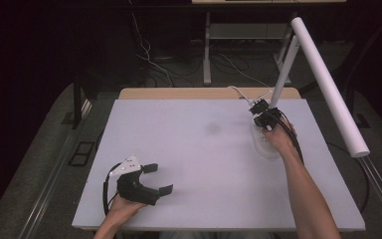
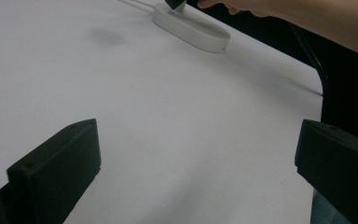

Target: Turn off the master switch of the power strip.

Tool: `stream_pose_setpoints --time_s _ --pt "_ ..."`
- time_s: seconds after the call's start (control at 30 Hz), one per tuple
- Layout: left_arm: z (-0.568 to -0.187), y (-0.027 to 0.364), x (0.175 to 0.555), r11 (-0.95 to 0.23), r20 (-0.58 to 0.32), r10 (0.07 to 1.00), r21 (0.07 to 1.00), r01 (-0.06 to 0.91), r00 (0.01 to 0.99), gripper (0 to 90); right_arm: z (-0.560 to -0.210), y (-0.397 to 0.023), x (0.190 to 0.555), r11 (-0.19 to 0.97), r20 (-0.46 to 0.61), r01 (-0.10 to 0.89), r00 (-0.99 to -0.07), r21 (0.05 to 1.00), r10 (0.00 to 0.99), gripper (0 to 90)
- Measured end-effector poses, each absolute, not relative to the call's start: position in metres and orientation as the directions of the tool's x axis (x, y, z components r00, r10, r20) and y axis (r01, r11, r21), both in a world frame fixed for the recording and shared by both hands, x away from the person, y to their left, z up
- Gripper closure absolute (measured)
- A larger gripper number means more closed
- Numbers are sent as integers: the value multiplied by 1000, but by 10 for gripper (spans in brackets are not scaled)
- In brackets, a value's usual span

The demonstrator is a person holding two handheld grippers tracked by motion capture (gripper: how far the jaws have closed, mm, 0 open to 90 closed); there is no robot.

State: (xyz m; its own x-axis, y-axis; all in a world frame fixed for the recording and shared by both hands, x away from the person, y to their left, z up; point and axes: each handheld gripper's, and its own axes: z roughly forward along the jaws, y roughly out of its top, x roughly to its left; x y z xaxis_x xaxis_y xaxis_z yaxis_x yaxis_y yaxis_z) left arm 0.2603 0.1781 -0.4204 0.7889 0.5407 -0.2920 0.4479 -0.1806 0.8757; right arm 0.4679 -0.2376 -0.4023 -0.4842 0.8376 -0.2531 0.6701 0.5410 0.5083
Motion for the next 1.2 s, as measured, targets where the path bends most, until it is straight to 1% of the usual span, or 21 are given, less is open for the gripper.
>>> stream_pose_setpoints --time_s 0.13,0.4,0.5,0.63,0.83,1.1,1.2 --pt "-420 178 260 -182 -291 540 876 447 790 0 -406 -237 469 547 -259 675 -486 495 835 892" --pt "-420 177 260 -186 -289 536 876 445 793 0 -408 -240 471 522 -229 686 -476 508 849 895" --pt "-420 177 260 -189 -286 535 877 443 795 0 -408 -239 471 532 -237 682 -482 502 843 896" --pt "-420 177 259 -190 -286 534 876 442 796 0 -408 -243 473 501 -201 692 -471 519 859 896" --pt "-420 176 258 -189 -286 534 877 442 796 0 -409 -244 472 471 -180 704 -449 532 875 897" --pt "-419 178 257 -183 -284 534 880 437 796 0 -410 -236 471 512 -240 696 -456 504 857 897" --pt "-421 178 259 -181 -291 534 877 444 794 0 -409 -238 472 510 -231 698 -459 503 858 897"
